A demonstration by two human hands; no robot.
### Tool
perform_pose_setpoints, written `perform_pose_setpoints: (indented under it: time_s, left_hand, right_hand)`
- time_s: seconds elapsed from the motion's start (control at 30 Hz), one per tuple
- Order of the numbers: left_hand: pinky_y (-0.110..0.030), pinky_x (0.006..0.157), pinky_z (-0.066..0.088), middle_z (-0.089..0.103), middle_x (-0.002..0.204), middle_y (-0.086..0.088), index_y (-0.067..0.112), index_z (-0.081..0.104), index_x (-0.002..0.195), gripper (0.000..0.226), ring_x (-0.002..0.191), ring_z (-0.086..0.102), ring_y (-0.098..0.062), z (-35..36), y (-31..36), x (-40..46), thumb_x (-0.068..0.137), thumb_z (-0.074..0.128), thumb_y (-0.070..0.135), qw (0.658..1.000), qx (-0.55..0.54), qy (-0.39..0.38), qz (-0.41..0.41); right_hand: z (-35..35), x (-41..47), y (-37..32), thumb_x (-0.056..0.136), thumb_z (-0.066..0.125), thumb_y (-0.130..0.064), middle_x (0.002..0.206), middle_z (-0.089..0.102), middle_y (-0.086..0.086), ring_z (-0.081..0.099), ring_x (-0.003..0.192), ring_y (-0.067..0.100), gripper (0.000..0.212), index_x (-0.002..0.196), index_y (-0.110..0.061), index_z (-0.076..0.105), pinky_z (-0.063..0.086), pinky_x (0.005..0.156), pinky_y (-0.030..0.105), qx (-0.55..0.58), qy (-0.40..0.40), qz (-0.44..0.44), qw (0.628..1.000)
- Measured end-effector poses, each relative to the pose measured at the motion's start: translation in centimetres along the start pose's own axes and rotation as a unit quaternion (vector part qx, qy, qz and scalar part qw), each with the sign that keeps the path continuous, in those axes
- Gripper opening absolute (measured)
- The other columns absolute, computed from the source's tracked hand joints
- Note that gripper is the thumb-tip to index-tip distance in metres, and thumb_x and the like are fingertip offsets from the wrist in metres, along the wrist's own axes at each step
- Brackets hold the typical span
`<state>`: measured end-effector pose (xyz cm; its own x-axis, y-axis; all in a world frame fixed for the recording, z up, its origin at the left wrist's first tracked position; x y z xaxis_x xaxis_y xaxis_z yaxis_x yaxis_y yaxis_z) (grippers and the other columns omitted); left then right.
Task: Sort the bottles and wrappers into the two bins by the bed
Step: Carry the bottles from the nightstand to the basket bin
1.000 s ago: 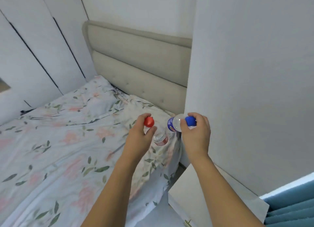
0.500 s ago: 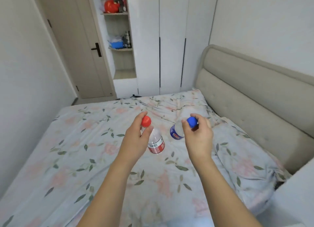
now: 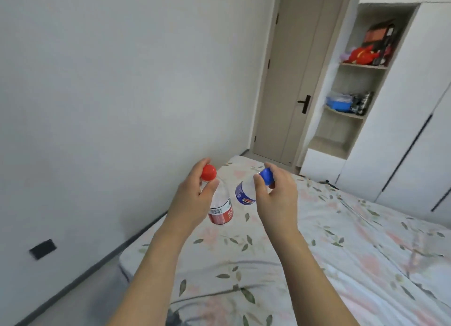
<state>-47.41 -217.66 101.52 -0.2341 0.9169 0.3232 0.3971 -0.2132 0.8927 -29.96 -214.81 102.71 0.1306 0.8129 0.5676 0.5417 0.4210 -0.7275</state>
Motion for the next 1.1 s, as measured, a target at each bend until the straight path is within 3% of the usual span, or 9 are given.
perform_pose_setpoints:
  time_s: [0.2,0.33,0.43,0.77,0.93,1.1]
  left_hand:
    - [-0.034,0.108,0.041,0.055,0.136,0.014,0.046,0.039,0.136,0.046,0.126,0.051,-0.006,-11.4,-5.4,0.1,0.097,0.055,0.026,0.991,0.034,0.118,-0.058]
    - [-0.029,0.105,0.040,0.054,0.137,0.014,0.045,0.039,0.137,0.046,0.126,0.050,-0.006,-17.0,-8.9,0.9,0.098,0.055,0.028,0.978,0.064,0.168,-0.103]
    - [-0.034,0.108,0.041,0.054,0.137,0.013,0.045,0.041,0.136,0.045,0.127,0.050,-0.008,-20.4,-11.4,3.2,0.098,0.056,0.026,0.972,0.077,0.190,-0.114]
    - [-0.038,0.107,0.043,0.056,0.134,0.013,0.046,0.045,0.131,0.043,0.126,0.051,-0.009,-28.9,-17.9,17.9,0.096,0.057,0.024,0.967,0.131,0.172,-0.138]
    - [-0.044,0.108,0.043,0.055,0.136,0.012,0.046,0.044,0.133,0.045,0.128,0.050,-0.011,-31.8,-20.3,23.5,0.096,0.058,0.024,0.968,0.130,0.166,-0.132]
    - [-0.039,0.108,0.043,0.057,0.133,0.013,0.045,0.047,0.130,0.044,0.125,0.052,-0.007,-34.4,-23.1,28.5,0.096,0.058,0.021,0.974,0.112,0.162,-0.115]
  right_hand:
    - [12.3,-0.2,-5.4,0.088,0.063,-0.023,0.101,0.058,-0.006,0.055,0.089,0.014,0.030,0.117,-0.016,0.062,0.047,0.078,0.024,0.075,-0.117,-0.015,0.990]
    - [20.0,-0.5,-7.9,0.087,0.063,-0.024,0.105,0.060,-0.007,0.055,0.091,0.012,0.029,0.116,-0.020,0.062,0.044,0.077,0.020,0.123,-0.174,-0.008,0.977]
    - [25.7,0.3,-9.1,0.087,0.063,-0.024,0.105,0.058,-0.009,0.055,0.090,0.009,0.027,0.114,-0.022,0.061,0.045,0.077,0.019,0.146,-0.202,-0.004,0.968]
    - [42.0,9.5,-9.6,0.085,0.062,-0.024,0.101,0.058,-0.011,0.056,0.086,0.007,0.017,0.100,-0.029,0.060,0.049,0.076,0.027,0.183,-0.219,0.067,0.956]
    - [48.2,12.6,-11.3,0.085,0.063,-0.023,0.101,0.059,-0.009,0.056,0.087,0.011,0.017,0.101,-0.027,0.060,0.046,0.075,0.025,0.188,-0.223,0.056,0.955]
    - [52.9,15.5,-12.3,0.086,0.061,-0.021,0.103,0.058,-0.010,0.055,0.089,0.010,0.018,0.103,-0.028,0.060,0.046,0.079,0.025,0.182,-0.218,0.047,0.958]
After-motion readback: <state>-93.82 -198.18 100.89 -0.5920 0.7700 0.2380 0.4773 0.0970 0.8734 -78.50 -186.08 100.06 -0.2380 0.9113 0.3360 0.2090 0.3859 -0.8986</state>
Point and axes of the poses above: each hand's wrist, its own x-axis towards the middle knuckle, its own z-axis out of the palm, y = z × x, the point moved 1 cm from there along x, towards the middle knuckle
